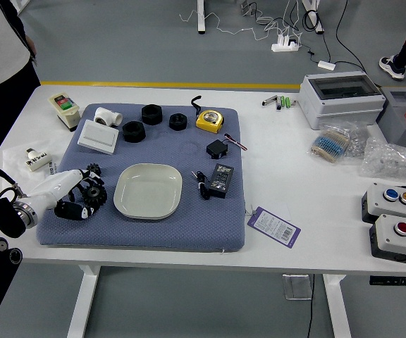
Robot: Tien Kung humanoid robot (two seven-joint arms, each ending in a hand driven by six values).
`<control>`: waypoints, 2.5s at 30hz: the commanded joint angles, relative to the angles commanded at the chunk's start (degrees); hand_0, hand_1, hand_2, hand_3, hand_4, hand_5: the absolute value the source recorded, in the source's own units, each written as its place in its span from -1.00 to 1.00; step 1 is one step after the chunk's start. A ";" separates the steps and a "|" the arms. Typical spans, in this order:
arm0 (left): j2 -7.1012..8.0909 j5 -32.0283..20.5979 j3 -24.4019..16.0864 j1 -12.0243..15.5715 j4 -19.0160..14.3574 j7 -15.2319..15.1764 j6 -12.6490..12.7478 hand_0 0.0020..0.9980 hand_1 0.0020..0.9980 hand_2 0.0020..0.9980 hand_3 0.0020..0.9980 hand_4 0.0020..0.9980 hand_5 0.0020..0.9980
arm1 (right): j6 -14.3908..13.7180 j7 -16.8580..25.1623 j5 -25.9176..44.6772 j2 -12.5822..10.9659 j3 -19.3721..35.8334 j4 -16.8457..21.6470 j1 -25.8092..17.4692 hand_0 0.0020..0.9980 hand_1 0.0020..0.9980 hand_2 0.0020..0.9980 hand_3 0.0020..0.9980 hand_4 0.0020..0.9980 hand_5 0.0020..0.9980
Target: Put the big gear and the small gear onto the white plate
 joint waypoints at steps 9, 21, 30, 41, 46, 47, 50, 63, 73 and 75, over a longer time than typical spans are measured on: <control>0.16 0.00 0.41 -1.26 -4.88 0.66 1.94 -0.33 -0.29 -0.20 0.01 -0.46 -1.00 | -0.03 -0.04 0.01 -0.04 -0.05 -0.02 0.13 0.32 0.35 0.48 0.14 0.58 0.36; -2.89 0.00 9.74 -4.17 -3.83 0.08 3.07 -0.33 -0.29 -0.19 0.01 -0.57 -1.00 | -0.15 -0.03 -0.01 -0.14 -0.27 0.01 0.29 0.32 0.35 0.48 0.14 0.58 0.36; -5.80 0.00 12.79 -6.03 1.42 -0.71 4.23 -0.33 -0.28 -0.18 0.01 -0.57 -1.00 | -0.29 0.08 0.19 -0.26 -0.38 0.05 0.45 0.32 0.35 0.48 0.14 0.58 0.36; -6.80 0.00 12.61 -7.26 4.66 -1.30 4.59 -0.25 -0.03 0.02 0.19 0.95 -0.68 | -0.33 0.16 0.30 -0.35 -0.62 0.06 0.46 0.32 0.35 0.48 0.14 0.59 0.36; -7.07 0.00 12.51 -7.42 4.85 -1.31 3.36 -0.17 0.18 0.32 0.50 1.00 -0.35 | -0.35 0.19 0.33 -0.34 -0.76 0.06 0.36 0.32 0.35 0.48 0.14 0.59 0.36; -7.08 0.00 12.49 -7.42 4.80 -1.34 3.22 -0.17 0.18 0.32 0.50 1.00 -0.35 | -0.35 0.19 0.35 -0.34 -0.79 0.06 0.32 0.32 0.35 0.48 0.14 0.59 0.36; -7.10 0.00 12.46 -7.42 4.65 -1.45 2.95 -0.06 0.30 0.47 0.57 1.00 -0.24 | -0.35 0.20 0.38 -0.34 -0.90 0.06 0.21 0.32 0.35 0.48 0.14 0.59 0.36; -5.42 0.00 8.18 -7.87 -0.99 -2.07 3.39 -0.02 0.33 0.50 0.59 1.00 -0.20 | -0.31 0.23 0.60 -0.22 -1.26 0.05 -0.27 0.32 0.35 0.48 0.14 0.59 0.36; -2.40 0.00 3.27 -11.94 6.58 -3.81 3.39 -0.01 0.32 0.47 0.57 1.00 -0.84 | -0.42 0.30 0.75 -0.34 -0.87 0.06 -0.17 0.32 0.35 0.48 0.14 0.59 0.36; -2.18 0.00 3.33 -13.28 8.94 -4.18 3.64 -0.01 0.32 0.47 0.57 1.00 -0.84 | -0.43 0.26 0.82 -0.32 -0.82 0.06 -0.07 0.32 0.35 0.48 0.14 0.59 0.36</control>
